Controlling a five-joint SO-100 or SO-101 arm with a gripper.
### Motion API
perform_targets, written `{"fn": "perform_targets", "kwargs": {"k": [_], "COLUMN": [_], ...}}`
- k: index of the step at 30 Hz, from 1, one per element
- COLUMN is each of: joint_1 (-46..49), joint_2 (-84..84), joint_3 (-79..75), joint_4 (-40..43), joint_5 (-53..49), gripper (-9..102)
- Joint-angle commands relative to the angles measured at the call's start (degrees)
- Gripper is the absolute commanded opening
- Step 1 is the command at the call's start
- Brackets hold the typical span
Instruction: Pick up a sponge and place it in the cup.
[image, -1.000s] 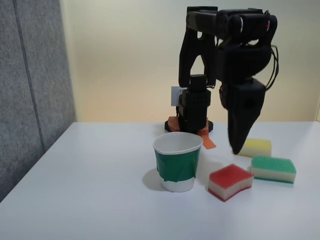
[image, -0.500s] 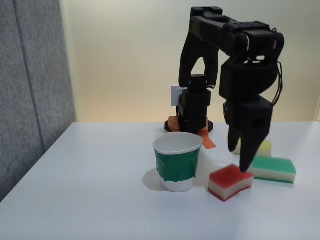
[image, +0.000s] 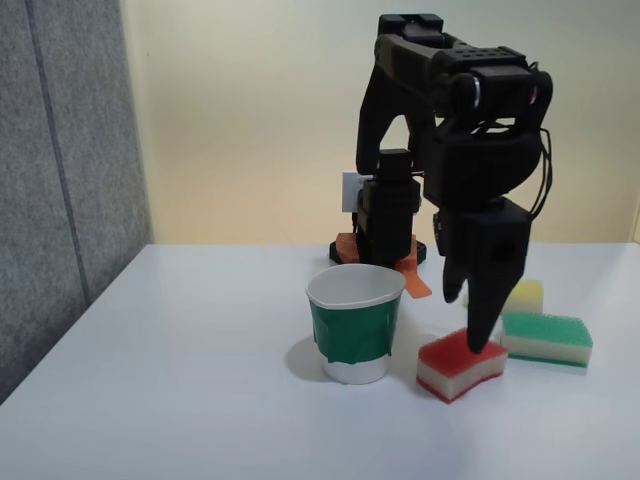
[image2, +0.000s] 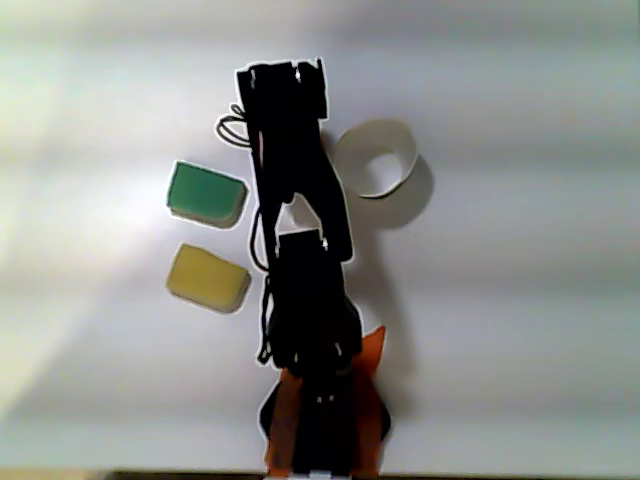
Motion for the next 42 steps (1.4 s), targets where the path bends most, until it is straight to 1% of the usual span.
{"fn": "perform_targets", "kwargs": {"k": [1, 10, 18, 24, 27, 29, 31, 32, 38, 42], "joint_1": [0.0, 0.79, 0.09, 0.09, -0.09, -0.18, -0.26, -0.35, -1.05, -2.29], "joint_2": [0.88, -4.13, -7.82, -9.76, -10.9, -11.07, -10.55, -10.02, -3.25, 4.22], "joint_3": [-2.55, -4.66, -5.89, -5.62, -5.71, -5.45, -4.48, -3.87, 0.79, 1.49], "joint_4": [0.35, -0.35, -1.23, -2.02, -1.76, -1.67, -1.58, -1.58, -1.58, 2.29], "joint_5": [-1.41, -2.55, -2.81, -2.64, -2.46, -2.2, -2.11, -2.11, 0.18, 1.23], "gripper": [40, 43, 41, 32, 26, 18, 5, 0, 0, 0]}}
